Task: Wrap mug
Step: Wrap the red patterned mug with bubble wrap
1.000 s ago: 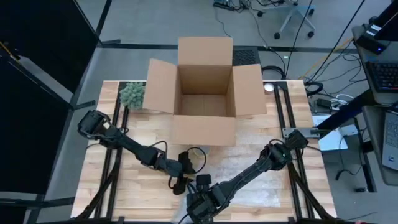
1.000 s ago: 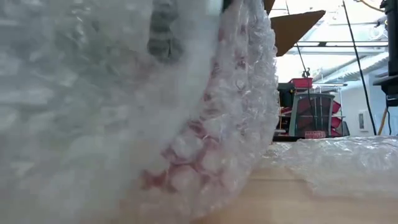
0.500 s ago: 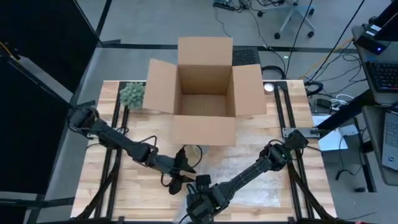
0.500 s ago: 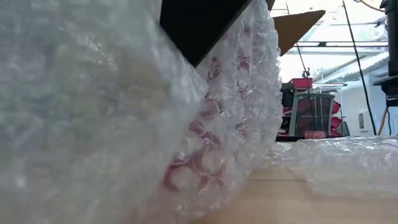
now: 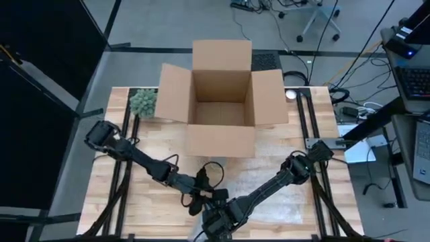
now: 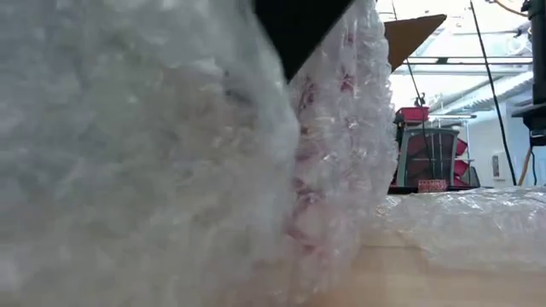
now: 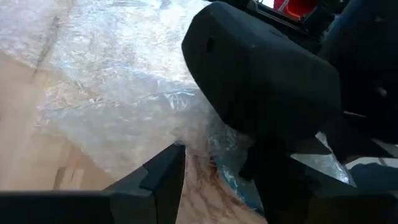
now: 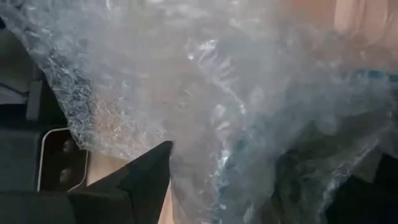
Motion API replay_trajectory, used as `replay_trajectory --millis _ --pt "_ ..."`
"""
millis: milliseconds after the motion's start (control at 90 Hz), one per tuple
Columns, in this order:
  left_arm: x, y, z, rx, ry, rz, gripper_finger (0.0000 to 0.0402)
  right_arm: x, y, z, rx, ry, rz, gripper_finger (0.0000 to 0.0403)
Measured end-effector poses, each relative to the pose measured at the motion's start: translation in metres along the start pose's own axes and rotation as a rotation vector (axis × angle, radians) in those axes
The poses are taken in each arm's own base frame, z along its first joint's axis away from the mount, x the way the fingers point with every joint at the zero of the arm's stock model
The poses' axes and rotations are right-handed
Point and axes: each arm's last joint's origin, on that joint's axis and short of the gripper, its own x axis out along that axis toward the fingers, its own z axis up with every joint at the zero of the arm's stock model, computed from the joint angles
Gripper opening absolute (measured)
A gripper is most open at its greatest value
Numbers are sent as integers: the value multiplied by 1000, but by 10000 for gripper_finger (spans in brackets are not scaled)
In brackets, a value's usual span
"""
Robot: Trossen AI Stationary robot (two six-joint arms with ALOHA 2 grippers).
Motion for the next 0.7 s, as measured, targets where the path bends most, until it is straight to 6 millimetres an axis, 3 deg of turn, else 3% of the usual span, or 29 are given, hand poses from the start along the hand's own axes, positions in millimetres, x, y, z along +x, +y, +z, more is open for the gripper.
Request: replay_trajectory --millis 433,533,700 --pt "0 0 -1 3 -1 -4 167 -82 -5 -7 44 -56 41 242" --pt "0 0 0 2 -8 -8 167 -84 -3 -5 55 -90 41 242" --pt "1 0 -1 2 -8 -8 167 -56 6 -3 53 -91 32 242"
